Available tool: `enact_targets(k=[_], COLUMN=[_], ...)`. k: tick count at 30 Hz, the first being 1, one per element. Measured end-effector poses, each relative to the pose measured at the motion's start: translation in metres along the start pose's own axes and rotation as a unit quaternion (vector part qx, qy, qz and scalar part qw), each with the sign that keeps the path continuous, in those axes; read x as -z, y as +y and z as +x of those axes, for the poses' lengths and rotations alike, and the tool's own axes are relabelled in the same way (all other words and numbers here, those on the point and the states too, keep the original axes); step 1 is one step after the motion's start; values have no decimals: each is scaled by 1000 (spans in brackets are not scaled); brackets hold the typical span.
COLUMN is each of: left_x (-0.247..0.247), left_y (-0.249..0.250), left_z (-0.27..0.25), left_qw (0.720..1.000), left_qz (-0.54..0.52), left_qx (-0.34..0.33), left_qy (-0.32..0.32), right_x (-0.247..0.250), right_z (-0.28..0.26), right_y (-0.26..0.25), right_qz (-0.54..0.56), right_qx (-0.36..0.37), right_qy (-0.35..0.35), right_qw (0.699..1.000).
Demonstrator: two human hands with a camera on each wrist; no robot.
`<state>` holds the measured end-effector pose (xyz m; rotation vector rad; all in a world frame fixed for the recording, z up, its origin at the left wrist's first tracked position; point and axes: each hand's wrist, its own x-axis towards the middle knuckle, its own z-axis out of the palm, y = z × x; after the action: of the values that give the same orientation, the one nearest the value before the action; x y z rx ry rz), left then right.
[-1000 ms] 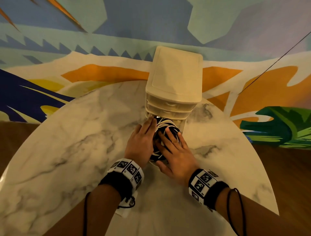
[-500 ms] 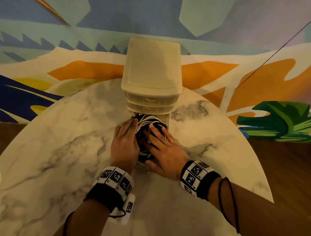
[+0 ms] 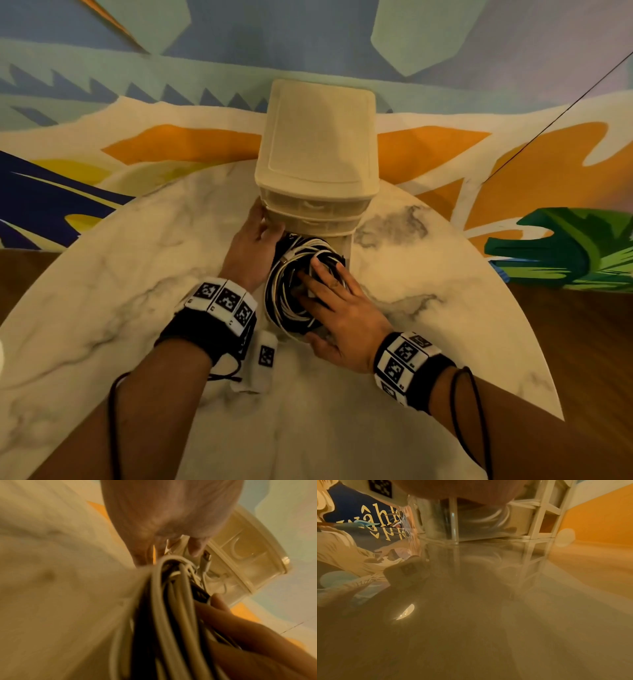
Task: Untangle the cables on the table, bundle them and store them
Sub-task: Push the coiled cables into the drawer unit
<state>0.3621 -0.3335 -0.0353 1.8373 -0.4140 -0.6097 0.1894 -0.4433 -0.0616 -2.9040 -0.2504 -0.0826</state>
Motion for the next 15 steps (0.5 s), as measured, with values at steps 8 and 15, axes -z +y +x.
enact_targets(k=[8,15], left_x=[7,-15], left_y=[1,1], left_z=[2,-47], left_qw=[988,919], left_qz=[116,340], left_qx=[14,-196], left_qy=[-101,44], right_x=[-2,-2], right_z=[-1,2], right_y=[7,12], right_qz=[26,27], right_qx=[4,-7], right_qy=[39,36], right_qw=[999,999])
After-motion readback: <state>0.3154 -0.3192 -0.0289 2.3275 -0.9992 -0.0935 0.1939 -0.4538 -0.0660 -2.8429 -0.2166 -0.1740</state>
